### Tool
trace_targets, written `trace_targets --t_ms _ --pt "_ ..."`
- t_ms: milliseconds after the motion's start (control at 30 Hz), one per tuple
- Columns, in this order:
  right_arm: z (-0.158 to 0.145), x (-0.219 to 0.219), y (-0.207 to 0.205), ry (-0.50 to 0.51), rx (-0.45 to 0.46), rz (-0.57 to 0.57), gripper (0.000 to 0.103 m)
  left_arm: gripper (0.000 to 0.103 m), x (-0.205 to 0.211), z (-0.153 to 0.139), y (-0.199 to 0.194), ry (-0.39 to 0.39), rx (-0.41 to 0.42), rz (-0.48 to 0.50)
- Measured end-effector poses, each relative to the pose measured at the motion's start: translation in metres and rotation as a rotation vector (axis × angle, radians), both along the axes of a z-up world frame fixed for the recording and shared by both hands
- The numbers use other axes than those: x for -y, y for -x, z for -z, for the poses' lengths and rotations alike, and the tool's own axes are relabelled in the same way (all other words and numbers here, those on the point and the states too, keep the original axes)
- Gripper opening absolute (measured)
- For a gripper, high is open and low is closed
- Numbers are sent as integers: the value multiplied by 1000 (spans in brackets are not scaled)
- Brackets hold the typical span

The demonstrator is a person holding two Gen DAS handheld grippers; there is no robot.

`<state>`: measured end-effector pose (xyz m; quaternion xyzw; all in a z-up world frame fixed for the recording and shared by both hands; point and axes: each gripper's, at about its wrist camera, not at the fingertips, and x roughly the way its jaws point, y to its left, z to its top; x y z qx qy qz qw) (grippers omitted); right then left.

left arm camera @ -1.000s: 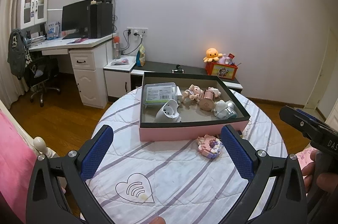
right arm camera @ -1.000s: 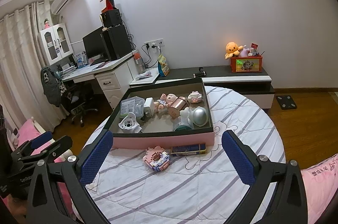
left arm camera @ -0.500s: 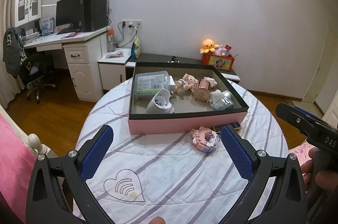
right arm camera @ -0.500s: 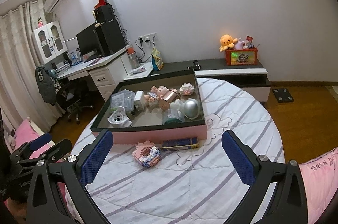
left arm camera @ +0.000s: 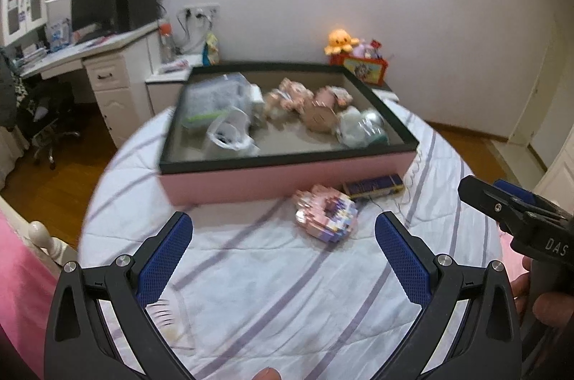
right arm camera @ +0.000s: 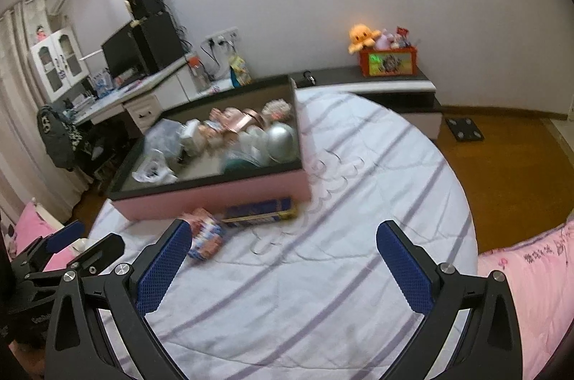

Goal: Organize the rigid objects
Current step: 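Withdraw both tools from the tray toward the block toy and blue tin, then grasp the pink block toy with the left tool while the right tool grasps the blue tin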

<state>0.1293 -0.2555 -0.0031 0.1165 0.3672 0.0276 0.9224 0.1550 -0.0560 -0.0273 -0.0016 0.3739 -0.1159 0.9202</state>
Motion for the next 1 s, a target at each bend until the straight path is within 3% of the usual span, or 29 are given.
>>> trace_targets --t_ms 200,467,533,600,767,1000 --pt "23 16 -10 -4 -65 23 103 103 33 35 -30 -36 -77 34" --pt "37 22 -21 -10 -102 24 103 101 42 69 -66 -35 -180 25" --pt "40 20 -25 -10 -110 19 103 96 42 69 -69 -25 -179 34" --pt "42 19 -28 -9 -116 15 103 68 42 67 -69 -8 -170 69" --pt "48 9 -39 -1 -135 -4 103 68 28 65 -67 37 -170 98" --pt "57 -21 -64 18 -159 -59 103 68 -12 58 -46 47 -154 43"
